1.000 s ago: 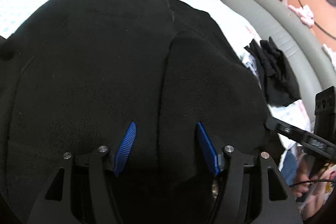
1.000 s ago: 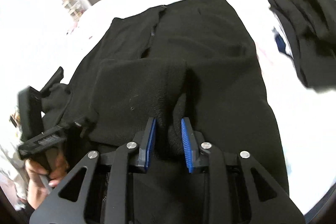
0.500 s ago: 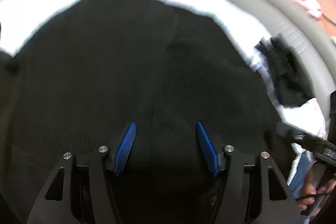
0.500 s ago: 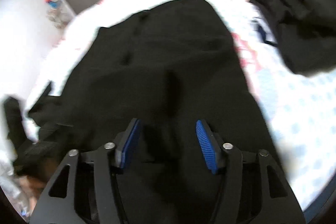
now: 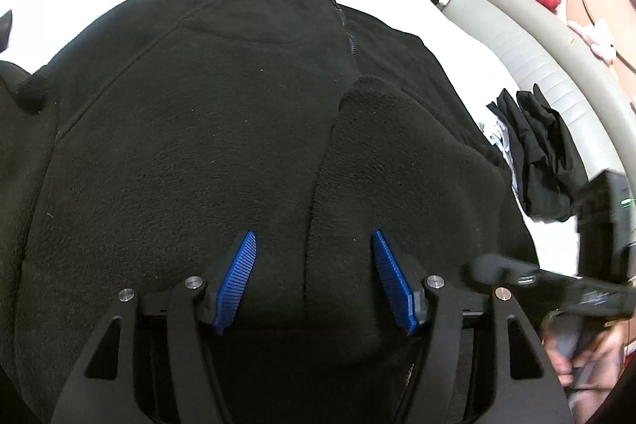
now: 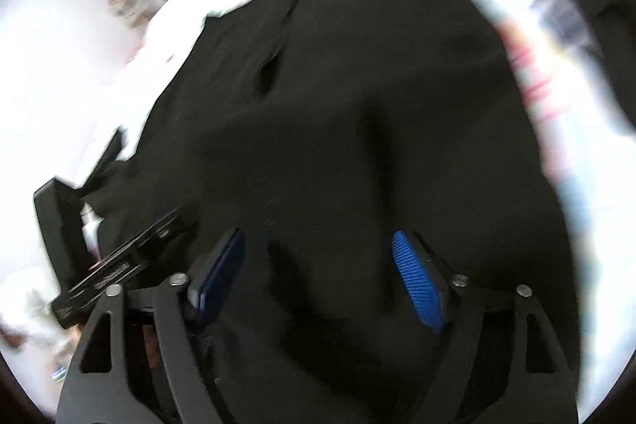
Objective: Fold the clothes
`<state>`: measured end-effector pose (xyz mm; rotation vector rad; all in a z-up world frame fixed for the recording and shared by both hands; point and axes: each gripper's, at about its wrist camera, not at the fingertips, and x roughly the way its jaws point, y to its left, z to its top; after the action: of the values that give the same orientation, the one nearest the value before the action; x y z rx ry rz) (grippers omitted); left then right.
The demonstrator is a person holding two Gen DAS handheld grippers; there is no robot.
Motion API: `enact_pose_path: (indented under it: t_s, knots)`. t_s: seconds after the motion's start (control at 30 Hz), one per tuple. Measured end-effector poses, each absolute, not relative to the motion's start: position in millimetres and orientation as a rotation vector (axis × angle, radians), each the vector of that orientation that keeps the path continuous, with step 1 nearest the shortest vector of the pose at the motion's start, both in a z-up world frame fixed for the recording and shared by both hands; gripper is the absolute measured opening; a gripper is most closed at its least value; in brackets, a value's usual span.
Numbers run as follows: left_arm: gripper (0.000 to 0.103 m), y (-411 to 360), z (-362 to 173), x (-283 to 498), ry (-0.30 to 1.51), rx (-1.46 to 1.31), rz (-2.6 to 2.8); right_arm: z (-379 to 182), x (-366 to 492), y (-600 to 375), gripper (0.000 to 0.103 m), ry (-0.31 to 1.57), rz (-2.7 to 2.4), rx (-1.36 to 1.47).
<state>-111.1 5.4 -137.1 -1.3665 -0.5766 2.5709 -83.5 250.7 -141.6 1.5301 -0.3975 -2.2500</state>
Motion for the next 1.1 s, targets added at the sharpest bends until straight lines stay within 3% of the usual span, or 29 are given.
enact_pose_path:
  t_s: [0.07,0.2,0.23,0.3,0.37,0.43,0.57,0.6,0.63,0.7,0.77,0.8,0.83,1.0,1.1]
  knots:
    - [0.064,3,-136,-108,-0.593,-1.348,2.593,-153,-87,240,0.081,-0.355,-2.25,1.53]
    - [0.064,-7,-117,-92,-0.591,-1.227,2.726,-140,-72,227,0.03,-0.229,-2.365,1.501]
    - [0.064,-9,-111,-88,-0.593,-1.179,2.751,-134,-68,223,0.023,-0.149,-2.399,1.506]
    - [0.066,-14,-98,-79,-0.617,-1.068,2.763,-111,-55,218,0.018,-0.01,-2.484,1.426]
    - [0.07,-14,-90,-74,-0.611,-0.983,2.744,-90,-43,220,0.018,0.054,-2.537,1.349]
    - [0.071,-8,-90,-73,-0.565,-0.968,2.714,-82,-40,236,0.018,-0.033,-2.547,1.333]
    - [0.071,9,-119,-89,-0.432,-1.209,2.697,-103,-38,280,0.02,-0.232,-2.547,1.475]
    - [0.073,11,-127,-93,-0.42,-1.259,2.69,-120,-40,285,0.03,-0.215,-2.543,1.578]
    - [0.074,12,-135,-97,-0.409,-1.309,2.682,-137,-42,289,0.031,-0.19,-2.536,1.685]
    - [0.074,8,-138,-99,-0.435,-1.327,2.671,-143,-40,282,0.033,-0.089,-2.542,1.67]
    - [0.074,2,-135,-96,-0.474,-1.317,2.663,-127,-36,278,0.042,-0.049,-2.575,1.615]
    - [0.074,1,-132,-95,-0.482,-1.316,2.665,-119,-34,279,0.056,-0.061,-2.59,1.573]
    - [0.074,1,-127,-92,-0.472,-1.307,2.678,-110,-32,280,0.063,-0.072,-2.603,1.531]
    - [0.074,25,-75,-87,-0.247,-1.102,2.687,-76,-23,296,0.062,-0.119,-2.691,1.352]
    - [0.074,46,-71,-115,-0.103,-1.11,2.634,-83,-35,297,0.062,-0.148,-2.666,1.331]
